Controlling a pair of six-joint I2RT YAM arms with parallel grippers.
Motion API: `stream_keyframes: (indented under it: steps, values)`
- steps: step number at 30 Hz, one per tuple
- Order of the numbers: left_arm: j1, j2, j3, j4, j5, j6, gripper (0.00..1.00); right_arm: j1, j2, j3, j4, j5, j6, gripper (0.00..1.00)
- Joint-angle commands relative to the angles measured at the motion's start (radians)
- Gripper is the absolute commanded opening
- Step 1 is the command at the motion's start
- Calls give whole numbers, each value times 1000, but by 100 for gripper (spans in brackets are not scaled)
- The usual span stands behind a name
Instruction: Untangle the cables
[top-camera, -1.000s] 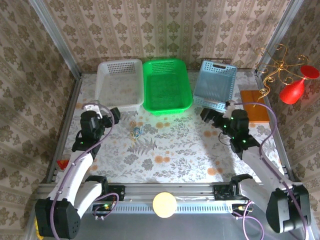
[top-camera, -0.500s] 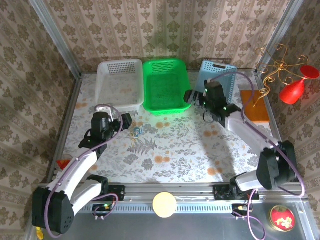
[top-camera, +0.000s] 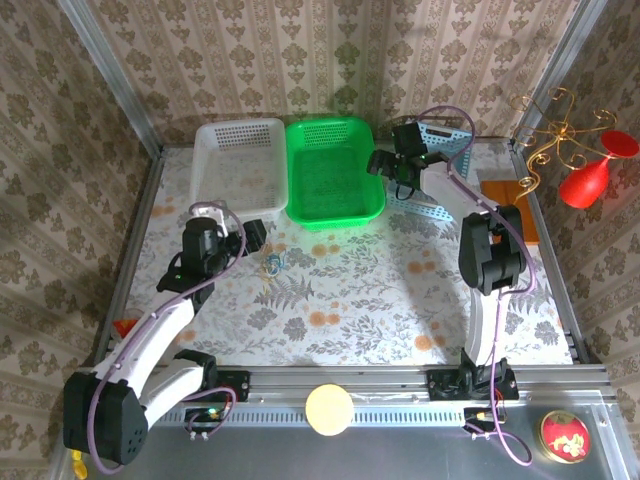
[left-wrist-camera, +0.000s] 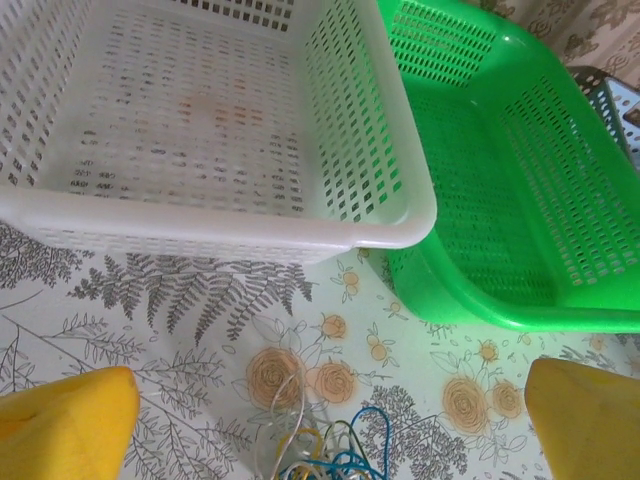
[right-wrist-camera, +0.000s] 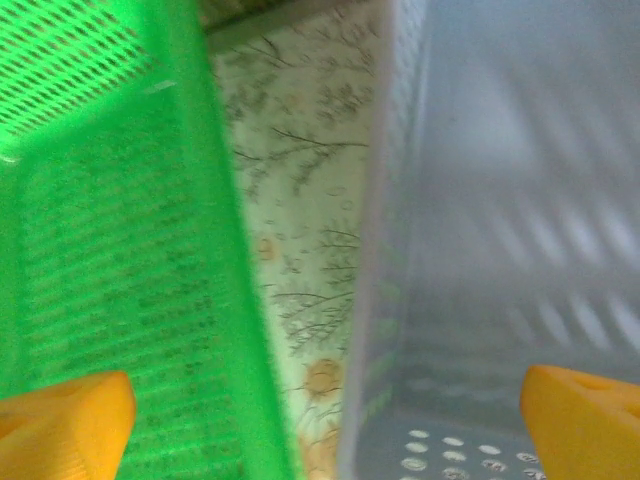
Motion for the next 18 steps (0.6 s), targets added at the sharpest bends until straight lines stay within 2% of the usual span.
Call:
stream_keyframes:
  steps: [1, 8, 18]
  values:
    - [-7, 11, 52, 4, 16, 8, 100, -6, 53, 58, -77, -93, -1, 100]
    - [-7, 43, 74, 17, 24, 6, 100, 2, 70, 28, -3, -303, -32, 100]
    - [-6, 94, 111, 35, 22, 8, 100, 39, -59, -160, 86, -381, -67, 97]
